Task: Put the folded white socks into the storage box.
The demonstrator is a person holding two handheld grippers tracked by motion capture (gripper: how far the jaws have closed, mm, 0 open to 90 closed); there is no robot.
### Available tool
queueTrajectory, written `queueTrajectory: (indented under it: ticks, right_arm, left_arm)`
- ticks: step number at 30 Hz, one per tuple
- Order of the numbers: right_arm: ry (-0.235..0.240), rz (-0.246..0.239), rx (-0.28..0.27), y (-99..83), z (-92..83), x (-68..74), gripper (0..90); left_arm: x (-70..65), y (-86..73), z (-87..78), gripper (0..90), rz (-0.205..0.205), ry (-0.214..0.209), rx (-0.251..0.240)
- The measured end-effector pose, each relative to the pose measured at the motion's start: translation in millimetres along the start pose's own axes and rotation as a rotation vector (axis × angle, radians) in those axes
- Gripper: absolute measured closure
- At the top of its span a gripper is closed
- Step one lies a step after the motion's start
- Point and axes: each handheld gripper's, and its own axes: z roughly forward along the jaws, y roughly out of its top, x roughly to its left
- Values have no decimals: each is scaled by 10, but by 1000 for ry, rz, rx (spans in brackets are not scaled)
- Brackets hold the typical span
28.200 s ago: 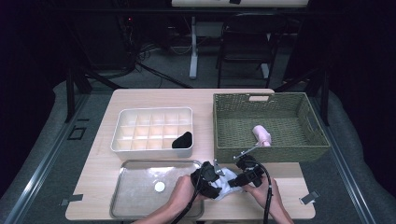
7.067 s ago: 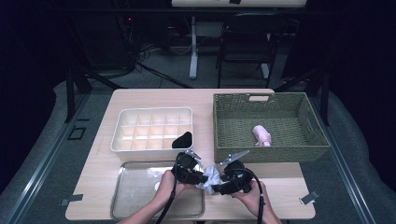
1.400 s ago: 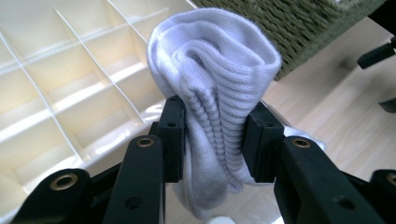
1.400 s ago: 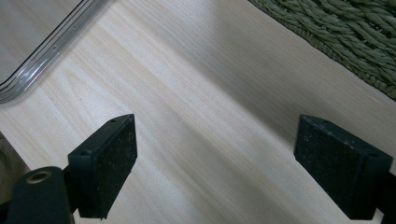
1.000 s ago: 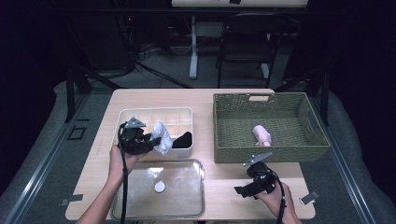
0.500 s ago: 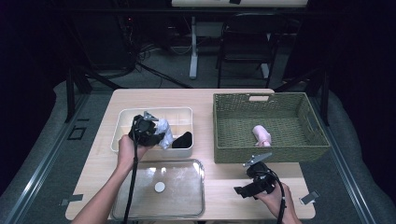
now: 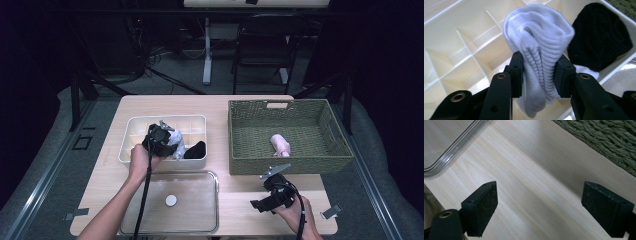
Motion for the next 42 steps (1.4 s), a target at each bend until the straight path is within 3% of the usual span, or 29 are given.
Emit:
queueTrajectory:
  ticks: [2, 10, 15, 19, 25, 29, 34, 37, 42]
  right_arm:
    - [0, -2, -1, -1, 2, -4, 131]
    - [-1, -7, 9, 5, 6, -7, 134]
    - [3, -3, 10, 7, 14, 3, 135]
    - [3, 8, -5, 3, 23, 9, 136]
    - [-2, -14, 16, 14, 19, 3, 136]
    - [-3, -12, 16, 13, 17, 3, 136]
    - [-8, -11, 14, 16, 12, 4, 136]
    - [-5, -6, 4, 12, 3, 0, 137]
    - [-17, 12, -4, 5, -15, -20, 139]
  left_arm:
    - [11, 0, 12, 645, -15, -27, -2]
    - [9, 5, 85, 644, -13, -63, 20]
    - [-17, 9, 145, 644, -3, -72, 51]
    - [-2, -5, 187, 647, -7, -103, 82]
    - [-18, 16, 232, 658, 14, -133, 130]
    - [23, 17, 277, 666, -11, -173, 149]
    - [46, 20, 272, 659, -22, -184, 144]
    - [57, 14, 237, 612, -39, -180, 121]
    - [44, 34, 160, 422, -32, -140, 105]
